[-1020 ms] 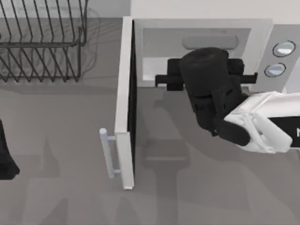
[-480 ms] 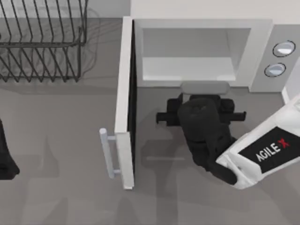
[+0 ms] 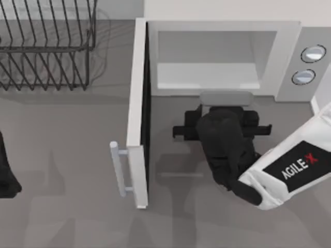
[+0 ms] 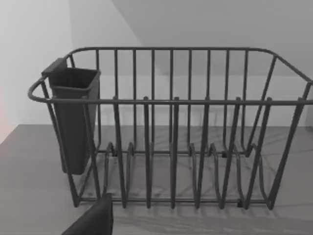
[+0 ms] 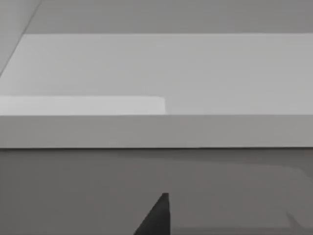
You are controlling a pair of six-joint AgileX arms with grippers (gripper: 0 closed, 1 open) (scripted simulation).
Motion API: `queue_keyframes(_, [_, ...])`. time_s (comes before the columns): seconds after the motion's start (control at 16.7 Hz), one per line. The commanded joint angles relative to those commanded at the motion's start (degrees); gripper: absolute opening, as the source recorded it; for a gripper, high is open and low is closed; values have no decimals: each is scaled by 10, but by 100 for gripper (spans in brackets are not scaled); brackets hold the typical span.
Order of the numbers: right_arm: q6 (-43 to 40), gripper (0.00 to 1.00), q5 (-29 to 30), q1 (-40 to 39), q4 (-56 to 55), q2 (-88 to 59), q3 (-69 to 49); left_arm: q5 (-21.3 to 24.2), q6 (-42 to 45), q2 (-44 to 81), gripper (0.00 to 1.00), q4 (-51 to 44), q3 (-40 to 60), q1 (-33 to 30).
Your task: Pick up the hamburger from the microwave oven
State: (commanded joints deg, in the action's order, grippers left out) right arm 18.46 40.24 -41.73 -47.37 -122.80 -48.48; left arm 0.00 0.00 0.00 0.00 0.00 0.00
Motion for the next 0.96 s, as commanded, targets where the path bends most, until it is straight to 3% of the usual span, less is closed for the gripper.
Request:
queue_keyframes(0.6, [0,98,0,0,0,0,0,0,0,0,100,0,0,0])
queue_keyframes(0.96, [0,100,0,0,0,0,0,0,0,0,100,0,0,0])
